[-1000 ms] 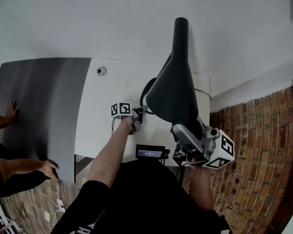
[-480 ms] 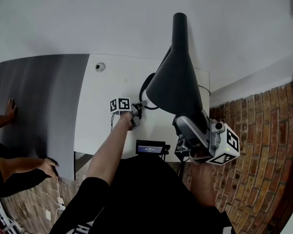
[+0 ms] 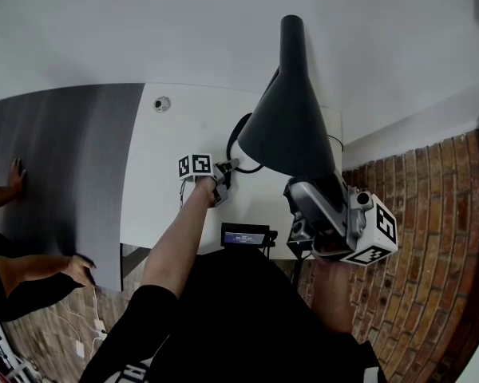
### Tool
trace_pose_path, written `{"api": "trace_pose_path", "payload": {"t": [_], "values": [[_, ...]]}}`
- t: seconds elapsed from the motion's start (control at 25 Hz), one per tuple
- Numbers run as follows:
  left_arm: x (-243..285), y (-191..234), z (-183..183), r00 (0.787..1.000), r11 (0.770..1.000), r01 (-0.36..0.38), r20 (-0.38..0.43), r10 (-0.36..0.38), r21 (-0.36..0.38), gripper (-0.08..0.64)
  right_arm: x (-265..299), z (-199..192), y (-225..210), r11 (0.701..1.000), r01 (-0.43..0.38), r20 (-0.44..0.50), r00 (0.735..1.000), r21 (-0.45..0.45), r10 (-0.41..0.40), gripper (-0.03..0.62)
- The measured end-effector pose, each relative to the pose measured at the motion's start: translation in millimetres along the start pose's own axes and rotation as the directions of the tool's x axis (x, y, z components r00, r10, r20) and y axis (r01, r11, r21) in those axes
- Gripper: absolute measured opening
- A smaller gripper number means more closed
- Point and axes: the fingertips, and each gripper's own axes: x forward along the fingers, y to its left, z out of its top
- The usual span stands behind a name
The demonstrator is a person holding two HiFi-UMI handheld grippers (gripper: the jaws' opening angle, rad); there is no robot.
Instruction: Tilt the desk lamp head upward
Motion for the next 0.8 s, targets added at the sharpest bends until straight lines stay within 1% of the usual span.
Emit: {"api": "trace_pose_path", "payload": {"t": [0.36, 0.8], "values": [[1, 1, 0, 1.000, 1.000, -0.003, -0.005, 0.003, 0.000, 0.009, 7, 10, 4, 1.000, 0.011, 0.003, 1.000, -0.008, -0.011, 0.133], [0, 5, -5, 1.000, 1.000, -0.013, -0.022, 0.013, 0.004, 0.009, 12, 20, 8, 1.000, 0.006, 0.038, 0.999, 0.008, -0.006, 0.135]]}}
